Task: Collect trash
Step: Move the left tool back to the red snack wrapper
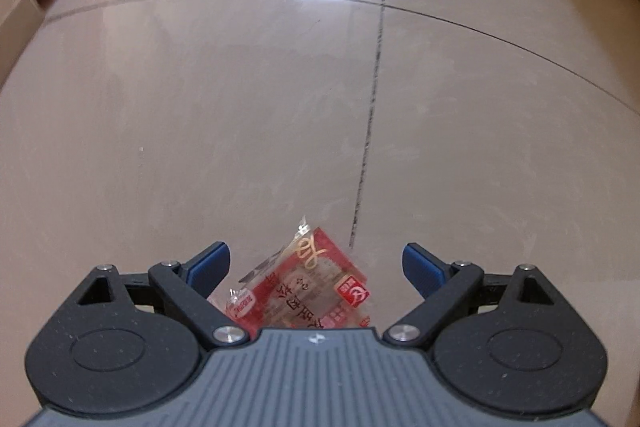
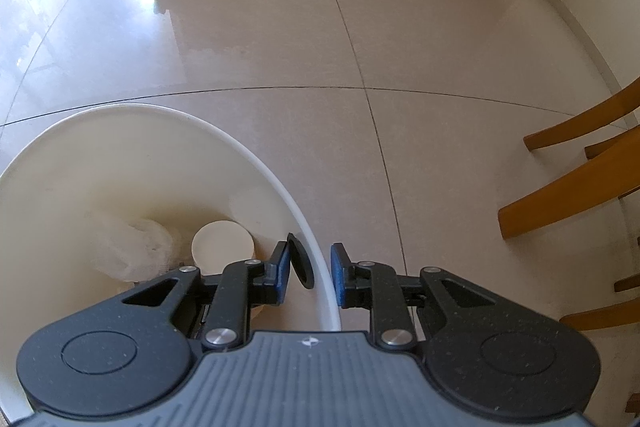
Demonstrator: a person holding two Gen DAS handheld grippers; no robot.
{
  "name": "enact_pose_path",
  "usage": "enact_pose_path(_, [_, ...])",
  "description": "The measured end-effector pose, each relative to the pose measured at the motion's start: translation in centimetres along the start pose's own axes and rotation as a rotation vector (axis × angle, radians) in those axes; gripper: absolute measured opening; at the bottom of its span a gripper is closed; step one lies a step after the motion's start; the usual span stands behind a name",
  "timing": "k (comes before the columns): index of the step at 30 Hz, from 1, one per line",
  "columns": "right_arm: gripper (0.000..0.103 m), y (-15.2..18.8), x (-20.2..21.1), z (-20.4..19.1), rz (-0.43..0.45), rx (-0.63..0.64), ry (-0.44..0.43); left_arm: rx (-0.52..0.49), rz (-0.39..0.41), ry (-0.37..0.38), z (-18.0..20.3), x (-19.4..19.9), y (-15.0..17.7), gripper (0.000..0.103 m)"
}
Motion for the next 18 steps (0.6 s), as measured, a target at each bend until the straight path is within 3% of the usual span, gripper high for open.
enact_pose_path(3, [0.026,0.0,0.0,-0.1,0.002,0.004,0.002,-0.01,-0.066,0.053,0.1,-0.4,0.4,0.093])
enact_pose_path(10, [0.025,0.6,0.0,-0.1,0.004,0.016,0.003,-0.126,-0.148,0.07,3.0,-0.5,3.3,0.093])
enact_pose_path(15, [0.025,0.4,0.1,0.2,0.002,0.009,-0.005,-0.247,-0.041,-0.026,4.5,1.0,3.2,0.093])
enact_pose_path(18, [0.025,0.4,0.1,0.1,0.002,0.017,0.004,-0.222,-0.036,-0.034,3.6,0.9,1.8,0.093])
Point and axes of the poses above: each gripper's, at about its wrist camera, not at the fingertips, and x roughly against the way its jaws point, z to its right, y to its underside, the point moved 6 cm from there along -x, roughly the way its jaws point, and after that the axes turned 15 degrees about -z, right-handed, at the moved point
